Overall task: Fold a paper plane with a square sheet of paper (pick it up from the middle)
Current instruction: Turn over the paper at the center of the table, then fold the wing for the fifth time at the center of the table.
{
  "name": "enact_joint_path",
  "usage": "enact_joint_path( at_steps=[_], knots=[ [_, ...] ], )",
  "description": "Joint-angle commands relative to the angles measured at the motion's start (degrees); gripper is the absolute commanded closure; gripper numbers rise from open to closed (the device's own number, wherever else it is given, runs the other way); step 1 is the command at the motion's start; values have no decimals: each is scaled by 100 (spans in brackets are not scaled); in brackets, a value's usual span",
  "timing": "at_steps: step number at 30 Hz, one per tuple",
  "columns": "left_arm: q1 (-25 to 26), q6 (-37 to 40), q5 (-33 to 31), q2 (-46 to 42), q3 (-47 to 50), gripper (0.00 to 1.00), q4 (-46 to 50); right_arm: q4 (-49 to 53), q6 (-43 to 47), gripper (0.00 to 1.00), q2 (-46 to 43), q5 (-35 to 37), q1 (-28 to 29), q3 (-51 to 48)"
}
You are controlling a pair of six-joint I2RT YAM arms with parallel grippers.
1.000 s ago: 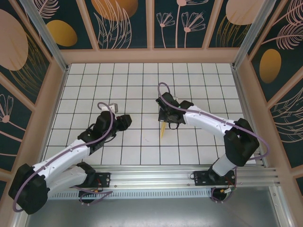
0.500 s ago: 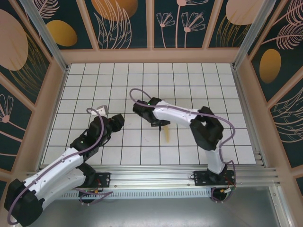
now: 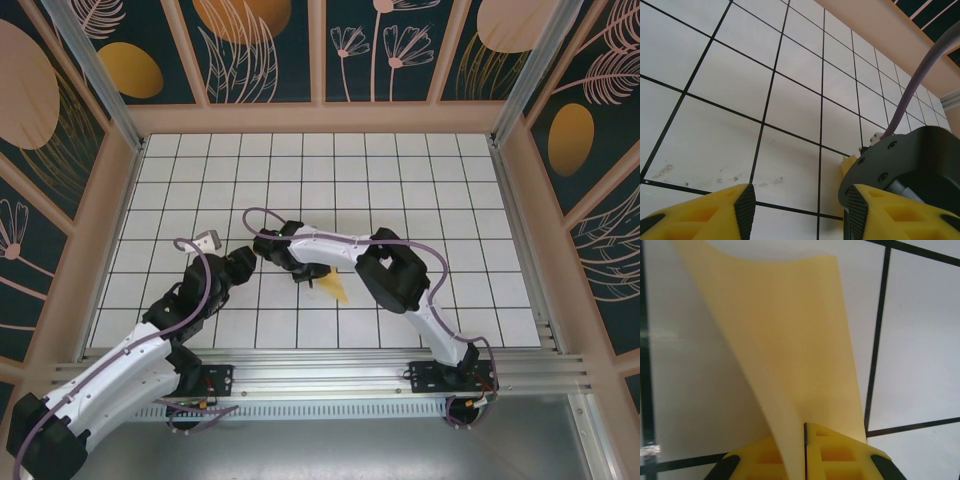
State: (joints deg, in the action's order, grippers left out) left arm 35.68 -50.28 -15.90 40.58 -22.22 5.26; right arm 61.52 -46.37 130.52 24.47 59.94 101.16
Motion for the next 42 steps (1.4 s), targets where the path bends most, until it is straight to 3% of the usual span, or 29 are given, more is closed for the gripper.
enact_joint_path(
  at_steps=[1,4,11,16,21,24,28,31,42],
  knots=[
    [19,-8,-47,136,-20,45,30,-185,33,87,176,-328,26,123],
    [18,38,-18,373,-145,44,19,-257,58,79,97,-398,27,74],
    [18,-9,216,654,-257,44,-58,-1066,263,48,-674,-836,16,-408],
    [24,0,330,792,-234,44,-82,-2008,492,36,-1551,-1389,-5,-992],
    [18,43,599,1031,-254,43,-231,-3003,461,34,-2570,-1802,-182,-2017],
    [24,97,805,1267,-295,43,-339,-3686,337,40,-3226,-2196,-490,-2919],
    [22,124,1349,1703,-362,43,-589,-5135,177,72,-4168,-3188,-1061,-4482],
    [20,90,1830,2100,-409,43,-886,-5964,76,84,-4583,-3997,-1466,-5331],
    [18,6,2800,3471,-914,44,-1224,-6447,170,92,-4370,-4723,-2031,-5943]
  ],
)
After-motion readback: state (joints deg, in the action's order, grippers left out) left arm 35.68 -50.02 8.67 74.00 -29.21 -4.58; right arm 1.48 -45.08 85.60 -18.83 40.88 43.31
